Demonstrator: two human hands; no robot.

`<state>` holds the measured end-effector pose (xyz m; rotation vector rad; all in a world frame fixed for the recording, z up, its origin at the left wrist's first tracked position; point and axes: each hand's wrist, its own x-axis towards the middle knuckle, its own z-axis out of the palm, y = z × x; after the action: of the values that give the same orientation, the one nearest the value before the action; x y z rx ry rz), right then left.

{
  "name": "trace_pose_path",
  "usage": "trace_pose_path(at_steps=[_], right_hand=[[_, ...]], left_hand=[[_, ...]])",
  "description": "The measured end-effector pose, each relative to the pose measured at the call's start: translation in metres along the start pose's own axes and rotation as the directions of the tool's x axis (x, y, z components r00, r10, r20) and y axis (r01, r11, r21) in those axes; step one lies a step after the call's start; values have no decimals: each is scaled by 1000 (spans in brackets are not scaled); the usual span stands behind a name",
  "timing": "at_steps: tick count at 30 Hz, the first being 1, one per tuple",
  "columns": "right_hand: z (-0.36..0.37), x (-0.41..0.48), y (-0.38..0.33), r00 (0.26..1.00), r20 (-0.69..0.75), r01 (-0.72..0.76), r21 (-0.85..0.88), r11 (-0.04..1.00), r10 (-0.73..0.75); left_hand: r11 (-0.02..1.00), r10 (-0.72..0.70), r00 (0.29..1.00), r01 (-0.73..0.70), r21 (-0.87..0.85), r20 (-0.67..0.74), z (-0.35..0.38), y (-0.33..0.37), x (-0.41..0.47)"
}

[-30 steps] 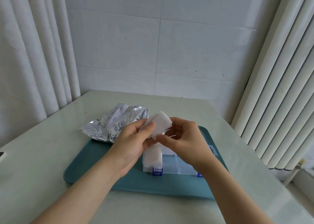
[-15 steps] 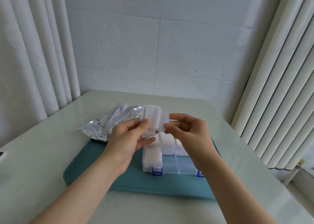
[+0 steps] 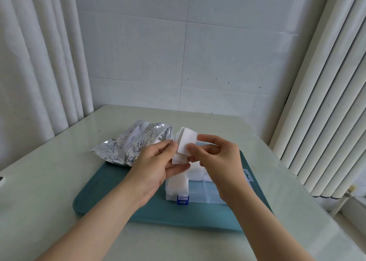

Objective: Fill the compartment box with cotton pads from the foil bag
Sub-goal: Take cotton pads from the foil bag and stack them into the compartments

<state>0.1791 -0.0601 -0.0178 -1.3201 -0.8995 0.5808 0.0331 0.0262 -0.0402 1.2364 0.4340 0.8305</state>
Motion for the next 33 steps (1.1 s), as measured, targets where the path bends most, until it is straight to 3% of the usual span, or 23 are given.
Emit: trace_pose_path(at_steps=[5, 9, 14, 17, 20, 23, 26, 30, 33], right_hand=[[-1, 0, 0, 994, 109, 5, 6, 1000, -6], [-3, 3, 2, 999, 48, 5, 57, 998, -8], [-9, 11, 6, 997, -55, -38, 161, 986, 48], [-14, 14, 4, 998, -3, -56, 203, 978, 57], [-13, 10, 2, 995, 92, -36, 67, 997, 29], [-6, 5, 3, 996, 79, 36, -68, 997, -31], [-4, 4, 4, 990, 81, 125, -179, 976, -112], [0, 4, 9, 942, 111, 330, -481, 812, -317], [-2, 3, 13, 875, 252, 478, -580, 659, -413]], left_hand=[[999, -7, 999, 5, 39, 54, -2, 1, 0], [995, 5, 997, -13, 98, 82, -2, 0, -1], [991, 6, 1000, -9, 137, 19, -4, -2, 1], [995, -1, 1000, 3, 98, -19, -4, 0, 1], [999, -44, 999, 44, -12, 19, -1, 3, 2], [989, -68, 998, 68, -131, 1, 1, 5, 2], [987, -77, 997, 74, -140, -15, 1, 5, 0], [988, -97, 995, 92, -125, -34, -1, 4, 0], [990, -100, 993, 93, -107, -61, 0, 6, -1]])
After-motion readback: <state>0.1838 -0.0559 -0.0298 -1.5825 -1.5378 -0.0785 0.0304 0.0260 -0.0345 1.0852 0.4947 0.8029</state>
